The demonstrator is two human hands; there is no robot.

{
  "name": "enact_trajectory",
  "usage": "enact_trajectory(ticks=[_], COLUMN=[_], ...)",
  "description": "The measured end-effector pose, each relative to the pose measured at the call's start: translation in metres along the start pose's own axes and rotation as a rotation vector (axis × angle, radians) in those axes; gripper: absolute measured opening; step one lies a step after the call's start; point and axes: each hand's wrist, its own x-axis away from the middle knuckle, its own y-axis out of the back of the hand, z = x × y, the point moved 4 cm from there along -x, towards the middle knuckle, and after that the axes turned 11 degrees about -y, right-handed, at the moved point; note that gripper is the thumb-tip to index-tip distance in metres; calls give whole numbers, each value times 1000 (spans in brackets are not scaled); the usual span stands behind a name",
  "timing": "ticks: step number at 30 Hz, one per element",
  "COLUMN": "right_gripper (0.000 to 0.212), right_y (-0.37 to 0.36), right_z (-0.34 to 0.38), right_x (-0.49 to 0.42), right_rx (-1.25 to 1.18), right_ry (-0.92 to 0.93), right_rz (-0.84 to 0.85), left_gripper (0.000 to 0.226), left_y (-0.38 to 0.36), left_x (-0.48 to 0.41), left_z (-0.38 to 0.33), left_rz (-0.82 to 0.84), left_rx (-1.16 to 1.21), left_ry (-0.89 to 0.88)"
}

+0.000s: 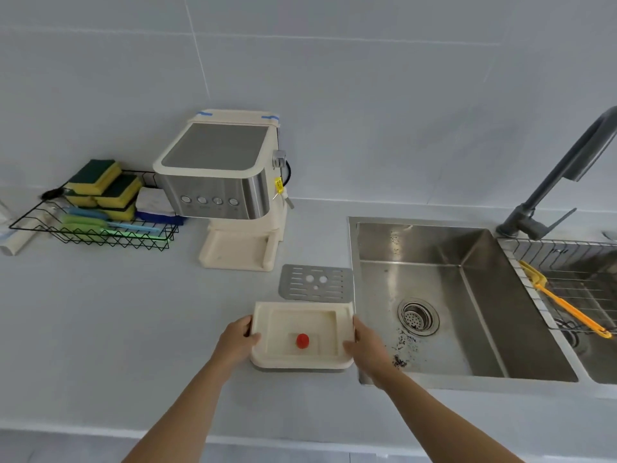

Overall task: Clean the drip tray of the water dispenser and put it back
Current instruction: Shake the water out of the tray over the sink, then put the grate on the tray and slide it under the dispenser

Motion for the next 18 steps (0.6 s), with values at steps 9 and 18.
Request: enact_trajectory(ticks=[9,18], right_gripper=[14,53], right_y=[5,22], right_z=[-1,22], right_x=[-5,-8], right_rx=[161,248], right_ry=[-21,-35], right_rz=[-42,-10], left_gripper=[33,42], left_y=[-10,-8], left_x=[-8,-20], left_z=[11,9], left_rz=[68,63], left_rx=[-74,-132], left_ry=[20,65])
